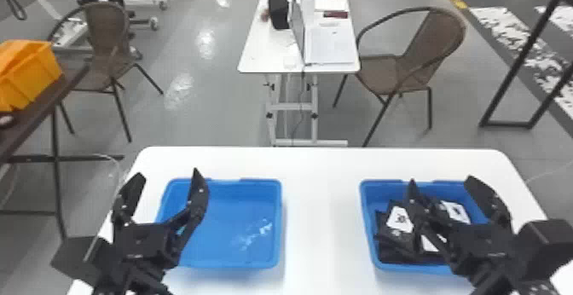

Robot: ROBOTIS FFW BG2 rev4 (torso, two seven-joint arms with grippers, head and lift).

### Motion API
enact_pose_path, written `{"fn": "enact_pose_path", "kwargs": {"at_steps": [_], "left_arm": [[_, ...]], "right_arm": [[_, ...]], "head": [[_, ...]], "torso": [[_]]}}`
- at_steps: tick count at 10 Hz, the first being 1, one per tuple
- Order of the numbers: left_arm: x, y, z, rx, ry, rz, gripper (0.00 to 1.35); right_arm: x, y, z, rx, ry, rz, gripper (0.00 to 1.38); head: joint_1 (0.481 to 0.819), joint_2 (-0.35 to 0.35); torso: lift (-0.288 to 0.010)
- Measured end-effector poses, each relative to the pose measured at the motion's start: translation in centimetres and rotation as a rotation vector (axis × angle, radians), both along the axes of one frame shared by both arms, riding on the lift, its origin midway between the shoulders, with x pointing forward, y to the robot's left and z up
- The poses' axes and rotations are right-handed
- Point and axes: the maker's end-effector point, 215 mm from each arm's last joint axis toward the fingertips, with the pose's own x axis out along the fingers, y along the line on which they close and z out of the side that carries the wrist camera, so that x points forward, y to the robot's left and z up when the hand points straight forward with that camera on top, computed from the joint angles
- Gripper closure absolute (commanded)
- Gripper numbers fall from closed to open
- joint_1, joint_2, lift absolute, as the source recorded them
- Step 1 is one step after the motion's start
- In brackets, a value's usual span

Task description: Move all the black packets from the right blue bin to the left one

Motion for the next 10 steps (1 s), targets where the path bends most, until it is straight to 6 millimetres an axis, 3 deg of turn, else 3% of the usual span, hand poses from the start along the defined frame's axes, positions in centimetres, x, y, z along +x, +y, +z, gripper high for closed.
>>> {"fn": "enact_pose_path", "kwargs": {"at_steps": [3,7,10], "left_arm": [[0.0,0.0,-0.2,-0.005,0.004,0.0,0.15],[0.0,-0.2,-0.2,-0.022,0.007,-0.005,0.15],[0.2,-0.7,-0.4,-0.035,0.003,-0.037,0.15]], "right_arm": [[0.0,-0.3,-0.7,-0.015,0.024,-0.014,0.14],[-0.7,-3.6,-7.8,0.069,0.17,-0.084,0.14],[0.6,-4.7,-12.9,0.055,0.264,-0.05,0.14]], "head": [[0.695,0.055],[0.695,0.014],[0.695,-0.013]], "torso": [[0.0],[0.0],[0.0]]}}
